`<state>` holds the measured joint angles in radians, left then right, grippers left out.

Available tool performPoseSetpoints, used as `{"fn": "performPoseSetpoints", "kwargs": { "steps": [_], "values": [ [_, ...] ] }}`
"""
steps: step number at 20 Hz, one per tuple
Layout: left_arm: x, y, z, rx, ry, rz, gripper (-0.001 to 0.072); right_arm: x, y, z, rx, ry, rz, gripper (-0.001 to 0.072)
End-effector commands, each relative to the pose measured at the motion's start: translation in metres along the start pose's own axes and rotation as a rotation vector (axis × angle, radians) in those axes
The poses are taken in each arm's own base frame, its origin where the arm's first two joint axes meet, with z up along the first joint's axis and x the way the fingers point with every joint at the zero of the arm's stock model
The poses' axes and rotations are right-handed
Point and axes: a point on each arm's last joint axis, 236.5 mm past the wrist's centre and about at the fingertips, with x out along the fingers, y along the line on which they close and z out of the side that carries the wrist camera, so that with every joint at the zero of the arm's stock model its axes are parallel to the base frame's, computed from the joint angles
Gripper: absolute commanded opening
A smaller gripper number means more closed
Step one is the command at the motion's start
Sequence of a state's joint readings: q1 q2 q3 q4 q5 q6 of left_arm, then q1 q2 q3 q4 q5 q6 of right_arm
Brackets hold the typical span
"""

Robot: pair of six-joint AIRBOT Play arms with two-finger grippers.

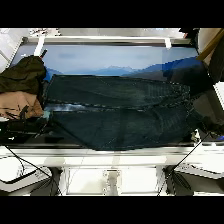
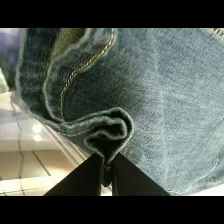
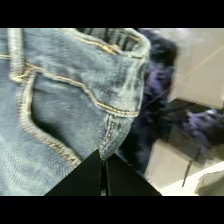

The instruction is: Fold the clothes and pants, and hang the long-sleeved shirts on hangers.

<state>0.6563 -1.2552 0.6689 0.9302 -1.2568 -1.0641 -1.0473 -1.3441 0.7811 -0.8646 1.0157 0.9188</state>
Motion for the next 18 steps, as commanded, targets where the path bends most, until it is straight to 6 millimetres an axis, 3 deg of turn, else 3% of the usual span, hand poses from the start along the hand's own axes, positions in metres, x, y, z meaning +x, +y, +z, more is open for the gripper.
{"fn": "performPoseSetpoints", "kwargs": {
  "steps": [1, 4, 6, 8, 10, 12, 14, 16, 18],
  "values": [
    [-0.02, -0.011, 0.013, 0.041, -0.03, 0.004, 0.0015, -0.024, 0.018, -0.003, -0.085, 0.076, 0.049, 0.0047],
    [-0.052, -0.027, 0.033, 0.081, -0.132, 0.036, 0.0015, -0.071, 0.019, -0.017, -0.15, 0.136, 0.015, 0.0046],
    [-0.074, -0.041, 0.042, 0.046, -0.207, 0.047, 0.0015, -0.104, 0.025, -0.015, -0.161, 0.08, -0.009, 0.0046],
    [-0.101, -0.061, 0.061, 0.059, -0.324, 0.036, 0.0015, -0.13, 0.045, -0.003, -0.2, -0.001, -0.032, 0.0046],
    [-0.132, -0.087, 0.1, 0.073, -0.506, -0.01, 0.0013, -0.138, 0.081, 0.022, -0.201, -0.108, 0.006, 0.0046],
    [-0.163, -0.099, 0.145, 0.05, -0.711, -0.006, 0.0013, -0.13, 0.111, 0.043, -0.21, -0.154, 0.016, 0.0046],
    [-0.176, -0.116, 0.18, 0.081, -0.84, 0.004, 0.0013, -0.11, 0.138, 0.064, -0.215, -0.201, 0.03, 0.0046],
    [-0.169, -0.14, 0.215, 0.13, -0.905, 0.0, 0.0012, -0.079, 0.162, 0.082, -0.211, -0.229, 0.05, 0.0045],
    [-0.138, -0.16, 0.244, 0.202, -0.873, 0.021, 0.0012, -0.041, 0.179, 0.095, -0.182, -0.235, 0.063, 0.0046]
  ]
}}
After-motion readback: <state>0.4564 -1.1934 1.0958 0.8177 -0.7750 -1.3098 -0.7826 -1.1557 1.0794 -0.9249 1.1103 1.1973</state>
